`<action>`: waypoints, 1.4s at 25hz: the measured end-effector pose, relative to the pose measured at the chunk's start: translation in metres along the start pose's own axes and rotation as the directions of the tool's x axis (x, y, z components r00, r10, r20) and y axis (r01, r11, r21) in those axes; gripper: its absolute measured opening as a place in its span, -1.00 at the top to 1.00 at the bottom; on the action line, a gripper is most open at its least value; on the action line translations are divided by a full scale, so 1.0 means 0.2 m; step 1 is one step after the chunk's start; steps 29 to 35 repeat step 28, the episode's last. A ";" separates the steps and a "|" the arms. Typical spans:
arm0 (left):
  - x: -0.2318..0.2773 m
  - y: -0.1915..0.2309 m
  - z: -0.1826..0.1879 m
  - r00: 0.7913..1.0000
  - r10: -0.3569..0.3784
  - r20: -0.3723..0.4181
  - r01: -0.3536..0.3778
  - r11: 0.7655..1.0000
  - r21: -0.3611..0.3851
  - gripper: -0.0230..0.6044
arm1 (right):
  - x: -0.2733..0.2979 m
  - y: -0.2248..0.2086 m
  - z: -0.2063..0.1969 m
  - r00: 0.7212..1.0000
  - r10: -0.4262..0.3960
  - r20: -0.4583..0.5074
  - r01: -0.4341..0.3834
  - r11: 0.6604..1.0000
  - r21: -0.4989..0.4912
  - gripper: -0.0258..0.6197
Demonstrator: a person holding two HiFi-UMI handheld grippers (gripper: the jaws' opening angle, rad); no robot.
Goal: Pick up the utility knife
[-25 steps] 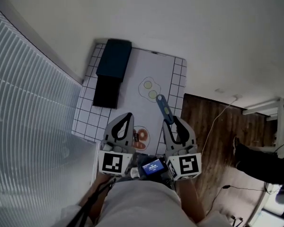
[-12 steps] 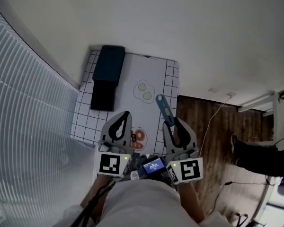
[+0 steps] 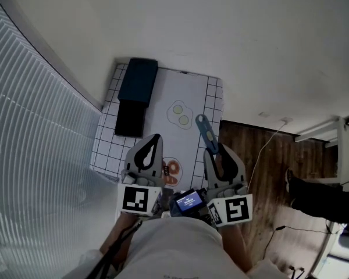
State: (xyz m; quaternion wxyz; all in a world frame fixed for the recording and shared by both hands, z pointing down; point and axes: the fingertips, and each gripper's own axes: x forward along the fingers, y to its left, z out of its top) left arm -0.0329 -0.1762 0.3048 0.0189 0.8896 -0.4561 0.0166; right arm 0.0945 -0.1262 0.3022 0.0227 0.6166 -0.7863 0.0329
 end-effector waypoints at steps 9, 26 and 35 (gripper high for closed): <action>0.03 -0.03 0.05 1.000 -0.021 0.015 0.020 0.999 0.031 0.92 | 0.00 -0.03 0.03 1.000 -0.002 0.028 0.002 1.000 -0.008 0.51; 0.11 -0.08 0.10 0.999 -0.032 0.028 0.031 0.998 0.046 0.92 | 0.01 -0.13 0.08 0.998 -0.010 0.059 0.011 1.000 -0.019 0.51; 0.13 -0.09 0.12 0.998 -0.041 0.038 0.040 0.998 0.047 0.92 | 0.00 -0.15 0.09 0.998 -0.018 0.064 0.019 1.000 -0.021 0.51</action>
